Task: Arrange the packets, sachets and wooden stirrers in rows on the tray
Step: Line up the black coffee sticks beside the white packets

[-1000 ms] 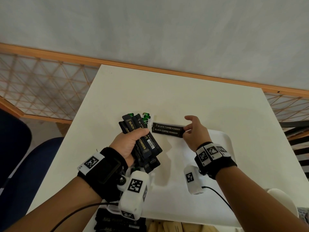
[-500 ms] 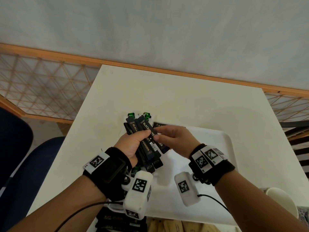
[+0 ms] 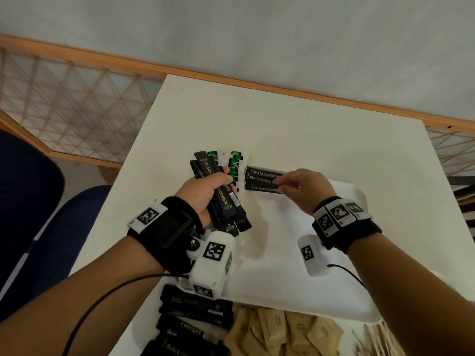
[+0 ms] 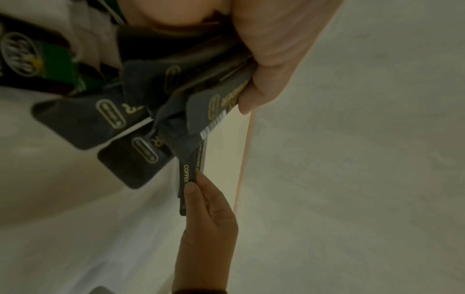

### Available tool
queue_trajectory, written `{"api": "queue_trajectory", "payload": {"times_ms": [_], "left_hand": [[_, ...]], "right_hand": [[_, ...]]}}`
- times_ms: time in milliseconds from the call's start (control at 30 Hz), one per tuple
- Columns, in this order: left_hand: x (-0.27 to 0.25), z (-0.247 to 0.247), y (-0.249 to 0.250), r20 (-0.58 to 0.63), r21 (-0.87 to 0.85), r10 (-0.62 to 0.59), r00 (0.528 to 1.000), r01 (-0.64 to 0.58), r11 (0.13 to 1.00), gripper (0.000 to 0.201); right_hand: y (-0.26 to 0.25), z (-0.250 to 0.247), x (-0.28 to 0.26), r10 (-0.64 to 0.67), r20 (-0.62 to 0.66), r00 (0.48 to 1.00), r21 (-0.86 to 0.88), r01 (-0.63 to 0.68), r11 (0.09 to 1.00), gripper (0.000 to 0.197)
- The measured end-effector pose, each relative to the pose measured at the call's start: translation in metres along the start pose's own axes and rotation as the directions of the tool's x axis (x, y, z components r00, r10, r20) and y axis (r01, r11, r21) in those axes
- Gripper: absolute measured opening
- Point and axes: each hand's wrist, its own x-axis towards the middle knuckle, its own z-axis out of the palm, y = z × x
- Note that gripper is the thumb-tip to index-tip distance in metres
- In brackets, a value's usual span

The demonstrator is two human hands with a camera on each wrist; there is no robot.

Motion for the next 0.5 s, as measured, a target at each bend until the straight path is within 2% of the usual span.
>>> {"api": "queue_trajectory", "payload": {"times_ms": [200,500], "left_hand": [[-0.004,-0.003,0.0,-0.006,0.091,-0.041,0.999,0.042,0.995,0.018],[-0.002,-0.004,0.001,-0.014,0.108,-0.046,0.999,0.048,0.993,0.027]], "right_hand": [[-0.006,-0.001,0.007,0.047,0.025,0.999,-0.05,-0.045,0.998,0.016],[-0.007,0.002,0.015,0.064,0.011,0.998,-0.109,-0.062,0.992,0.014]]}}
